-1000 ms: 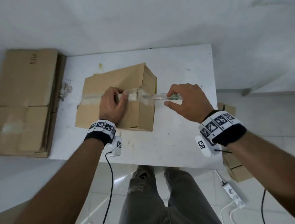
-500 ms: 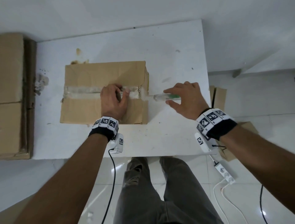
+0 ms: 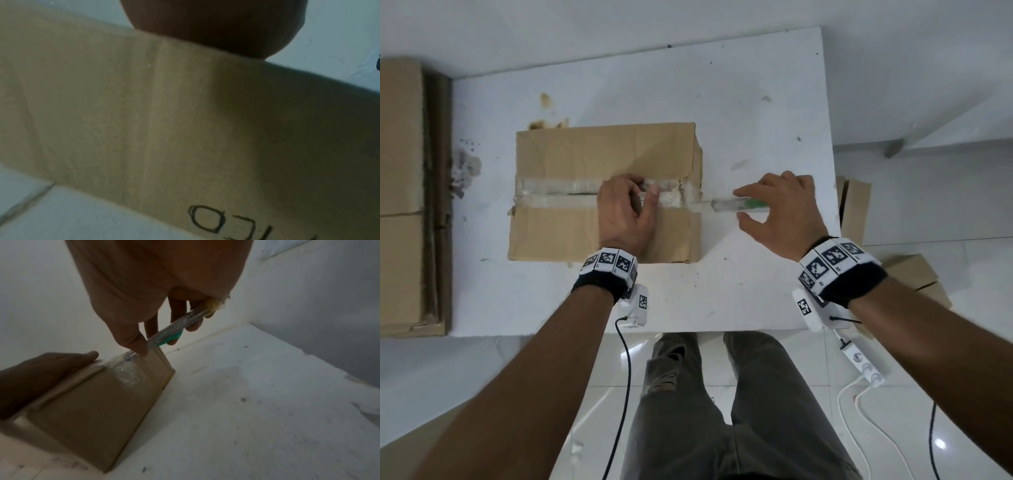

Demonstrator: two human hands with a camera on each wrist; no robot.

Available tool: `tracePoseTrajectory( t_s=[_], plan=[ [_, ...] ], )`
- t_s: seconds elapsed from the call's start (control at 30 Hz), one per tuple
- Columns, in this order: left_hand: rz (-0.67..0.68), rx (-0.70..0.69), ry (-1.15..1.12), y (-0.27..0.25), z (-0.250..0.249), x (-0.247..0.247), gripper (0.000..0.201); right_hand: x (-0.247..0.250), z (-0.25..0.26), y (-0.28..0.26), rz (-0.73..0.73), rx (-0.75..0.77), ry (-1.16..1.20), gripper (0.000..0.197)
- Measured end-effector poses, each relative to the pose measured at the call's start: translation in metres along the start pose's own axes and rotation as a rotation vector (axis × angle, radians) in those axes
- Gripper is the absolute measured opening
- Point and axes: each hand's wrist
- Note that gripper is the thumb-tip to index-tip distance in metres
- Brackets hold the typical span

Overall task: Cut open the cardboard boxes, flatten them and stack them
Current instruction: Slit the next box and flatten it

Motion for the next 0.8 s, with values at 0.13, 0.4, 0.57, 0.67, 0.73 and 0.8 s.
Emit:
tracePoseTrajectory(
  t_s=[0.13, 0.4, 0.57, 0.67, 0.73, 0.8],
  plan=[
    [0.013, 0.007, -0.009, 0.0, 0.0, -0.001, 0.033, -0.007, 0.001, -0.01, 0.035, -0.018, 0.0, 0.031],
    [0.017, 0.015, -0.02, 0.002, 0.001, 0.001, 0.034, -0.016, 0.005, -0.009, 0.069, 0.045, 0.053, 0.033],
    [0.052, -0.084, 0.003, -0.002, 0.005, 0.002, 0.027, -0.029, 0.024, 0.001, 0.023, -0.001, 0.02, 0.029],
    [0.07, -0.137, 0.035, -0.005, 0.006, 0.001, 0.03, -0.031, 0.031, 0.011, -0.04, 0.031, -0.047, 0.029],
    [0.066, -0.138, 0.056, -0.005, 0.006, -0.001, 0.034, -0.031, 0.03, 0.016, -0.072, 0.048, -0.106, 0.028],
    [0.061, -0.14, 0.072, -0.004, 0.007, -0.004, 0.035, -0.033, 0.031, 0.015, -0.103, 0.029, -0.145, 0.028]
  ],
)
Point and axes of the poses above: each hand's wrist, its own y-axis towards the middle knuckle, its own x-axis out of the back of the hand, z = x × y, and after that the axes turned 11 degrees about -x, right-handed
